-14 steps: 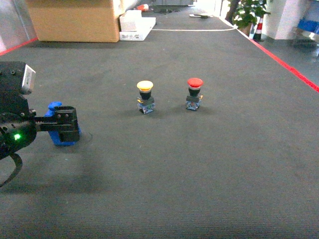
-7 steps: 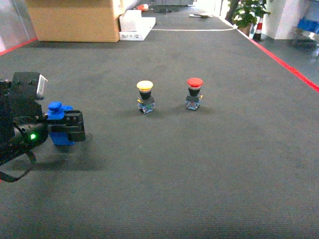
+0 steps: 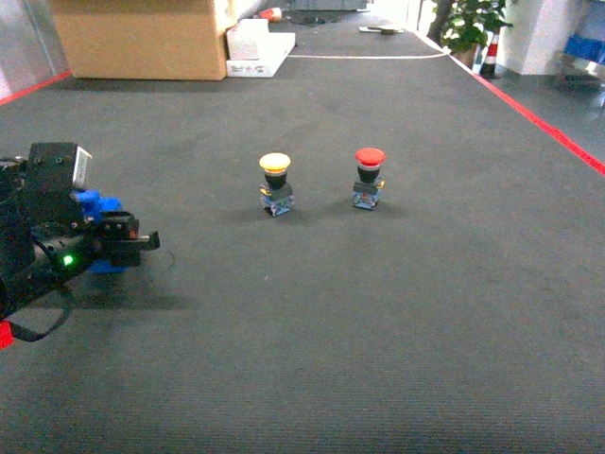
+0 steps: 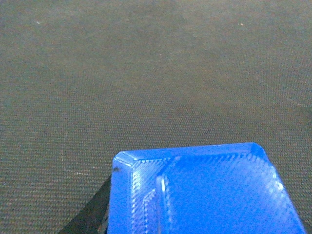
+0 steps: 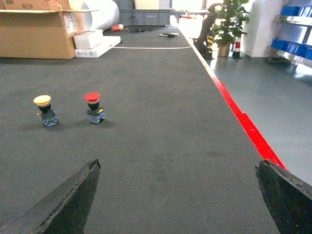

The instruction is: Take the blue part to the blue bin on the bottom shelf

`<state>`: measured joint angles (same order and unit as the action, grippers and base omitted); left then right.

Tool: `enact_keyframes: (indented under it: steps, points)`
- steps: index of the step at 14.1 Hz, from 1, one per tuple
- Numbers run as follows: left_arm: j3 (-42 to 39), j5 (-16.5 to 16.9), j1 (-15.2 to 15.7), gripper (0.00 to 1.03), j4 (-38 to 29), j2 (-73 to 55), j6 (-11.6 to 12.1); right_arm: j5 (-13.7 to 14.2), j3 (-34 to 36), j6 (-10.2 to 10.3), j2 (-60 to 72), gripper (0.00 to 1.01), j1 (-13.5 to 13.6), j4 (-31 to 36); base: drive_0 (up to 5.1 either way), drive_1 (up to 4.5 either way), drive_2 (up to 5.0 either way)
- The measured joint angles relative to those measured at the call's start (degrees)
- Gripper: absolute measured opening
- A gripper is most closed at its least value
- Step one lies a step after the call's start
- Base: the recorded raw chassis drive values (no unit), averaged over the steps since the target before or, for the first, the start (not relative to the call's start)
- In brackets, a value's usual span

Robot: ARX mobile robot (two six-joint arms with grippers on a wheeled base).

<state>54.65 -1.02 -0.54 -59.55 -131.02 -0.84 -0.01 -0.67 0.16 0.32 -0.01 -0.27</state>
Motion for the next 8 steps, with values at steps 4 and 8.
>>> enact_keyframes:
  steps: [4, 8]
  points:
    - [-3.69, -0.5, 0.0, 0.44, -3.13, 2.12, 1.75, 0.0, 0.0, 0.0, 0.0, 0.98, 0.0, 0.0, 0.0, 0.0, 0.0]
    - [-19.8, -5.42, -1.4, 0.44, -7.13, 19.06, 2.78, 0.0, 0.0, 0.0, 0.0, 0.98, 0.0, 0.0, 0.0, 0.0, 0.0]
